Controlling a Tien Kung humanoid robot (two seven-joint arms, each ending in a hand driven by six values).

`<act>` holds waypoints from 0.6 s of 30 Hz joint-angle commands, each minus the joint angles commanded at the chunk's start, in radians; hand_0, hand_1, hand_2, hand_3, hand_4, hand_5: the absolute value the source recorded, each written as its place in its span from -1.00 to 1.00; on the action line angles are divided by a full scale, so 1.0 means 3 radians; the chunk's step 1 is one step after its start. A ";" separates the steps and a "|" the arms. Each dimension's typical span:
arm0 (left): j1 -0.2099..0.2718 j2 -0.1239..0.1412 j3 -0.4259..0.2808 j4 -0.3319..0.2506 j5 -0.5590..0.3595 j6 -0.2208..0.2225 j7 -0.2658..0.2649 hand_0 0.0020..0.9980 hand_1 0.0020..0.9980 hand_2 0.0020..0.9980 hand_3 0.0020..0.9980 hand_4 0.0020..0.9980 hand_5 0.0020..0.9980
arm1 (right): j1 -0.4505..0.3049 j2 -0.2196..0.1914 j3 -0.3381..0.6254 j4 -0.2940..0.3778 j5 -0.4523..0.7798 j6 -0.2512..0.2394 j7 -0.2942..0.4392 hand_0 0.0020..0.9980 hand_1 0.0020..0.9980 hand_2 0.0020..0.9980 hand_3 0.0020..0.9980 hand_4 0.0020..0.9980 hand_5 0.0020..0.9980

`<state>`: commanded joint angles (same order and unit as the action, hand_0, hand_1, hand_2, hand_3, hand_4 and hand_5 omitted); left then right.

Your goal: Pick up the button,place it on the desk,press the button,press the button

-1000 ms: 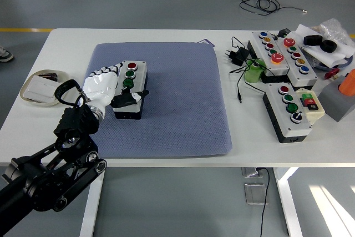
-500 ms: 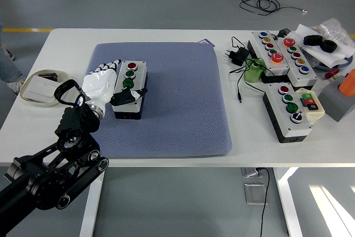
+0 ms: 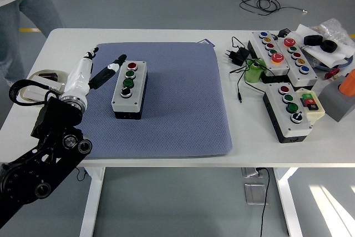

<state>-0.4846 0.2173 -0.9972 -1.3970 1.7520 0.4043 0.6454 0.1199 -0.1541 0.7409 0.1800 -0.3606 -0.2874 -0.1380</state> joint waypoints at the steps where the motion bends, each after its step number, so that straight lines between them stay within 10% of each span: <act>1: -0.0002 0.0001 0.0003 0.0004 0.0022 -0.0038 0.0000 0.74 0.92 1.00 1.00 0.81 1.00 | 0.0001 0.0001 0.0002 0.0000 -0.0016 0.0002 -0.0007 0.58 0.60 0.64 0.50 -0.18 -0.04; 8: 0.0056 -0.0004 -0.0054 0.0002 0.0072 -0.0050 0.0000 0.74 0.94 1.00 1.00 0.86 1.00 | 0.0007 0.0007 0.0011 0.0000 -0.0053 -0.0006 -0.0025 0.58 0.60 0.64 0.50 -0.18 -0.04; 18: 0.0138 0.0049 -0.0262 -0.0046 -0.0498 0.0334 -0.0277 0.77 0.93 1.00 1.00 0.82 1.00 | 0.0009 -0.0004 0.0008 0.0000 -0.0041 -0.0001 -0.0007 0.58 0.60 0.64 0.50 -0.18 -0.04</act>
<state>-0.4431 0.2321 -1.0758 -1.4108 1.6027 0.5044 0.5623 0.1226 -0.1552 0.7433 0.1800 -0.3729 -0.2876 -0.1402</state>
